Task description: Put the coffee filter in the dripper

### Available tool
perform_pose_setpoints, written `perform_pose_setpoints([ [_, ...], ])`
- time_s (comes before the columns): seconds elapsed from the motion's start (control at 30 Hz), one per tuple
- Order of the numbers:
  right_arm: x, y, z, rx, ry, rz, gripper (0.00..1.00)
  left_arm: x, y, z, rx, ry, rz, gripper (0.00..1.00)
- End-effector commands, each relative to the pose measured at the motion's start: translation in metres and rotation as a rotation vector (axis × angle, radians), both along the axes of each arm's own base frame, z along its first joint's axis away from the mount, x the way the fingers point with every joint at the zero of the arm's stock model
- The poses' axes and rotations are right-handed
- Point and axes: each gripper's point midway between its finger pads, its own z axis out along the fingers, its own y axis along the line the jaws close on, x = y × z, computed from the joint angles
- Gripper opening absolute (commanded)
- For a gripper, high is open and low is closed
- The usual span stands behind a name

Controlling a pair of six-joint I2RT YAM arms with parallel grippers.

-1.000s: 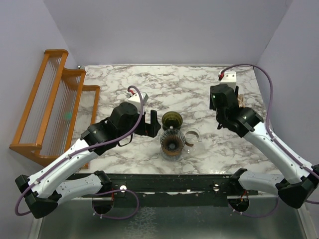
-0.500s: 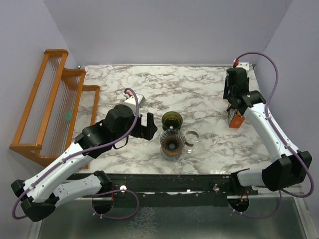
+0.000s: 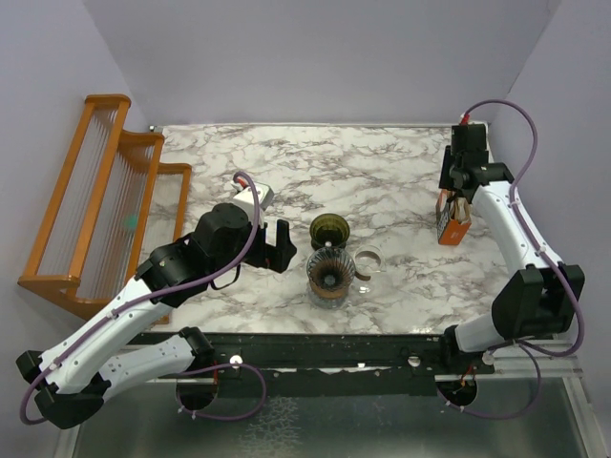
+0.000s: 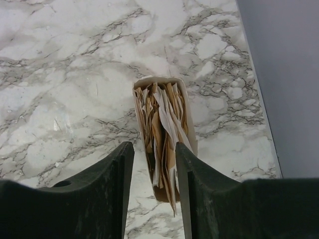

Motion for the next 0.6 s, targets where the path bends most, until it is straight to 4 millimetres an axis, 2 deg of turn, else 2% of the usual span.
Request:
perform_pose_setpoints([
  [0.0, 0.01, 0.001, -0.004, 0.024, 0.017, 0.03, 0.43, -0.003, 0.004, -0.002, 0.01, 0.002, 0.0, 0.99],
  [0.3, 0.018, -0.012, -0.022, 0.02, 0.066, -0.012, 0.35, -0.003, 0.005, -0.005, 0.015, 0.005, 0.004, 0.99],
  [0.33, 0.022, -0.011, -0.027, 0.027, 0.08, -0.008, 0.29, -0.003, 0.006, -0.005, 0.017, 0.005, 0.007, 0.99],
  [0.4, 0.023, -0.01, -0.027, 0.031, 0.083, -0.006, 0.26, -0.003, 0.006, -0.005, 0.018, 0.002, 0.009, 0.99],
  [0.57, 0.024, -0.011, -0.031, 0.031, 0.094, -0.01, 0.25, -0.001, 0.007, -0.005, 0.024, -0.002, 0.012, 0.99],
])
